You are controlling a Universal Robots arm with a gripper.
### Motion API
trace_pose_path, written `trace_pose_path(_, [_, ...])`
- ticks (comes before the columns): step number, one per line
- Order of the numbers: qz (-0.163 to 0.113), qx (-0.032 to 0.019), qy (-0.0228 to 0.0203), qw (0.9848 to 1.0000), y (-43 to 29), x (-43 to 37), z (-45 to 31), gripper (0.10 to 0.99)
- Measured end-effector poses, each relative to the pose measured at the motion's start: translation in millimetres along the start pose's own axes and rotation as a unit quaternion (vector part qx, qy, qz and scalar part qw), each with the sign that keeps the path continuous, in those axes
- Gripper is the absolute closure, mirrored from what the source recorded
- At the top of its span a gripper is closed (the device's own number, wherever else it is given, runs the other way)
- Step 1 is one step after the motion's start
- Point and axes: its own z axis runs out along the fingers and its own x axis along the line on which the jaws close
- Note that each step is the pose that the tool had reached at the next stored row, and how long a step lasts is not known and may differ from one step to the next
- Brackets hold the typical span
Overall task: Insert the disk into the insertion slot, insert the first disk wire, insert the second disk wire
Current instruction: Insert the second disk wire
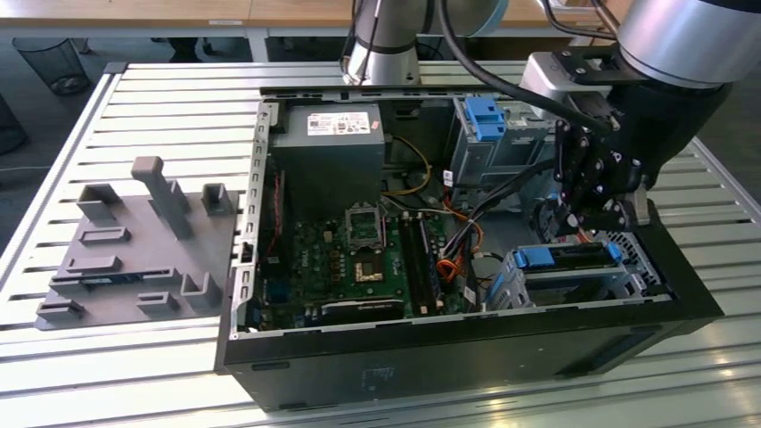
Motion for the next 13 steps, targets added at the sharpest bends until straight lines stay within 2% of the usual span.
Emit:
trace_pose_path(7, [0.000, 0.0000, 0.0000, 1.0000, 0.4, -13.9, -0.3, 0.980])
trace_pose_path(13, [0.000, 0.0000, -0.0005, 1.0000, 1.6, -18.7, -3.0, 0.980])
